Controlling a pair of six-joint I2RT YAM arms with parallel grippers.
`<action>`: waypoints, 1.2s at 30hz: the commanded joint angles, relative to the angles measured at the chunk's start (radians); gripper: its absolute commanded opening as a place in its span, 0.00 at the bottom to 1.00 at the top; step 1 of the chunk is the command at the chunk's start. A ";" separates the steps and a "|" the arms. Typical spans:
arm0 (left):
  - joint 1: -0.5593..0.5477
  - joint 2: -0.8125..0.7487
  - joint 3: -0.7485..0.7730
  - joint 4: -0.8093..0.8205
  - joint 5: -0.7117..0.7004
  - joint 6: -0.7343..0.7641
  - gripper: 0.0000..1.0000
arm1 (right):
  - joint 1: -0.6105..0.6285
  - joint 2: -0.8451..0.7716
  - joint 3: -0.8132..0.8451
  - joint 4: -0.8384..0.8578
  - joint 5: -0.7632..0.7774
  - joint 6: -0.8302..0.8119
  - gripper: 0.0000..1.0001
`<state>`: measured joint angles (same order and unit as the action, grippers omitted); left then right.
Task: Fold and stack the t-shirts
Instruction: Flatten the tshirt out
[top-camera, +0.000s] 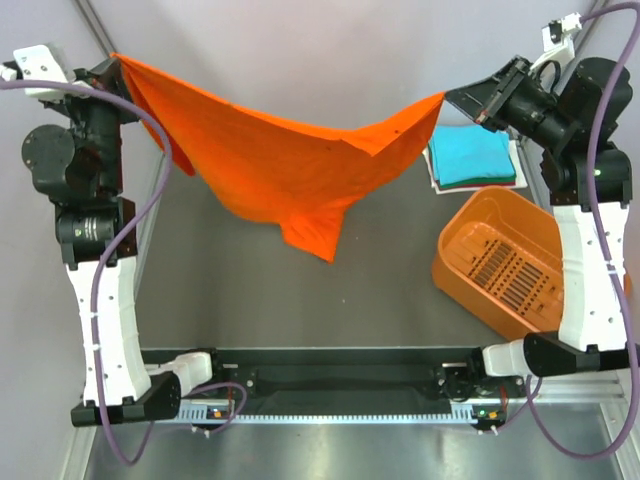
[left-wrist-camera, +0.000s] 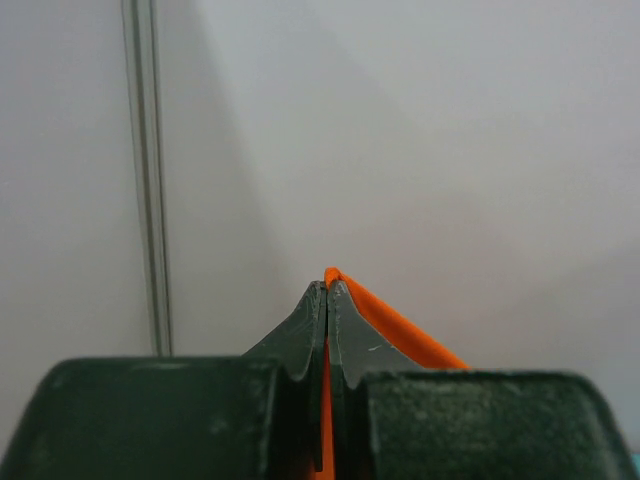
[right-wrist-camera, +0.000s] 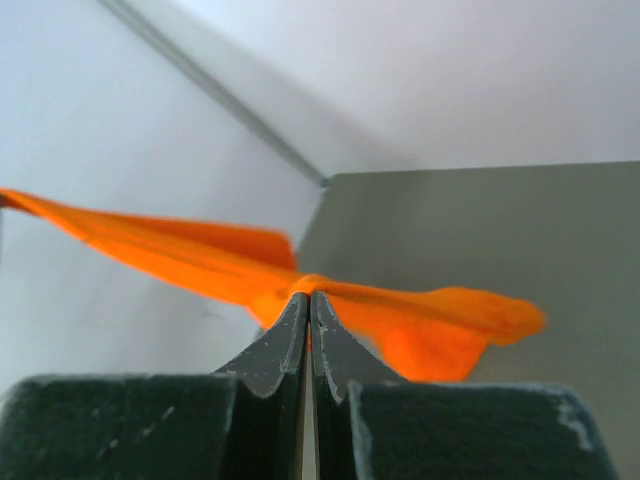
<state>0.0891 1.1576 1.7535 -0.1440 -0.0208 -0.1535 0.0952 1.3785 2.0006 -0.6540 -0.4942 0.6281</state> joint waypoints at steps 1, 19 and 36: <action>0.000 -0.088 0.017 0.080 0.081 -0.069 0.00 | -0.031 -0.073 -0.049 0.274 -0.225 0.230 0.00; 0.000 -0.052 0.142 -0.008 -0.024 0.006 0.00 | -0.151 0.197 0.098 0.189 -0.344 0.285 0.00; 0.000 -0.137 0.147 -0.115 0.091 -0.075 0.00 | -0.153 -0.160 0.015 -0.136 -0.029 0.202 0.00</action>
<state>0.0887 1.0725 1.8210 -0.2478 0.0704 -0.2127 -0.0490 1.4109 1.9156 -0.7322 -0.6441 0.8570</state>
